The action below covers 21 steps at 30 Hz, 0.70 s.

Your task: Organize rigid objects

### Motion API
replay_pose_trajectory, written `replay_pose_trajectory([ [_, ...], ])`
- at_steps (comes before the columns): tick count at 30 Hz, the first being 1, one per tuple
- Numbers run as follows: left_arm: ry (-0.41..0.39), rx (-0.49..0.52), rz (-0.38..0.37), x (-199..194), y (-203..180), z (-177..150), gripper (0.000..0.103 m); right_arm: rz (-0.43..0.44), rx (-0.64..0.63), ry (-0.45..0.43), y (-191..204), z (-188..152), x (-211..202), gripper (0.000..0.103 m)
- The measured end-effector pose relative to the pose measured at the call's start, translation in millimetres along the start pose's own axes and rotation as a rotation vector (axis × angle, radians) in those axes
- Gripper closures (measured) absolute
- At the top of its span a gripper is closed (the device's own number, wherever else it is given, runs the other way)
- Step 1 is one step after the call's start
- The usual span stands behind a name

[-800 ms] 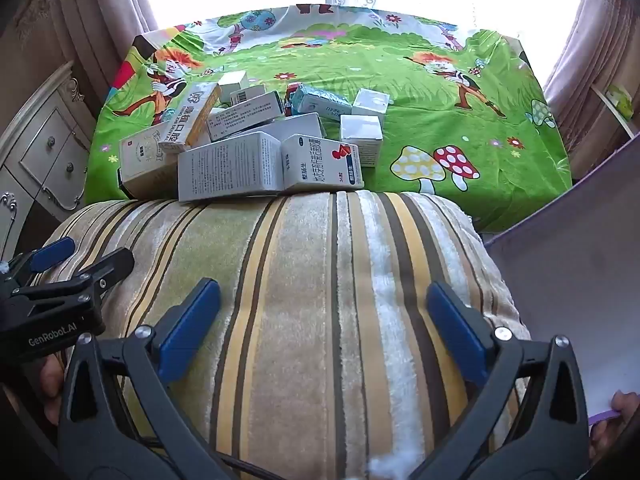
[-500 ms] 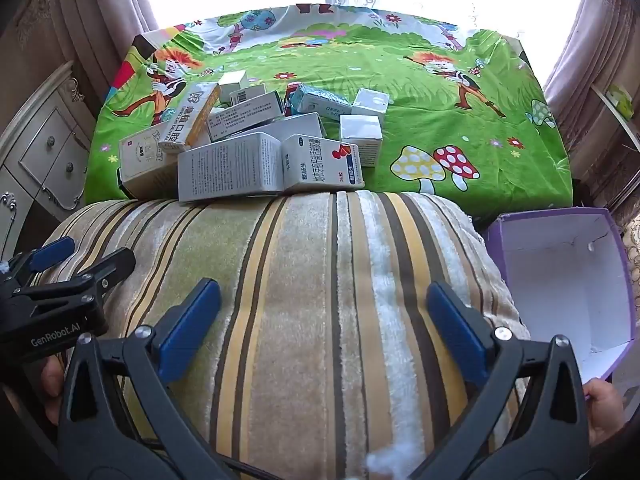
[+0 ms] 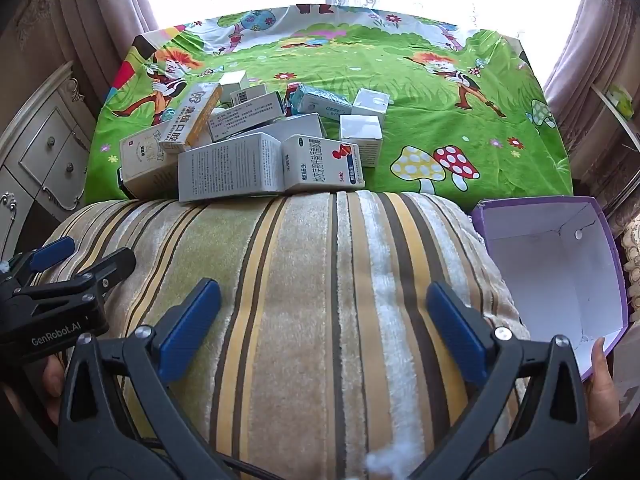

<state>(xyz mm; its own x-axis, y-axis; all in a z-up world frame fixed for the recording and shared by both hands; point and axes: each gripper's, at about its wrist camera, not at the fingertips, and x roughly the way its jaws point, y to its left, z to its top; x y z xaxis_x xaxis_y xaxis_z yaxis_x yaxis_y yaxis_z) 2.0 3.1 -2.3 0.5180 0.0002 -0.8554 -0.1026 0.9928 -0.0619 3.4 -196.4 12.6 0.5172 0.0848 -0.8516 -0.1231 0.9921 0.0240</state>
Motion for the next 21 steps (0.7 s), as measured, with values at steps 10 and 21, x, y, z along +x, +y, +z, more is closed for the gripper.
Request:
replay_pose_trajectory([
  [10,0.0,-0.006,-0.012,-1.4,-0.6,-1.3,0.0,0.001,0.005,-0.007,0.7,-1.2,-0.7,0.0],
  [21,-0.04,-0.05,-0.069,-5.8,8.1,-1.9,0.0,0.004,0.009,-0.015,-1.4,-1.6,-0.7,0.0],
])
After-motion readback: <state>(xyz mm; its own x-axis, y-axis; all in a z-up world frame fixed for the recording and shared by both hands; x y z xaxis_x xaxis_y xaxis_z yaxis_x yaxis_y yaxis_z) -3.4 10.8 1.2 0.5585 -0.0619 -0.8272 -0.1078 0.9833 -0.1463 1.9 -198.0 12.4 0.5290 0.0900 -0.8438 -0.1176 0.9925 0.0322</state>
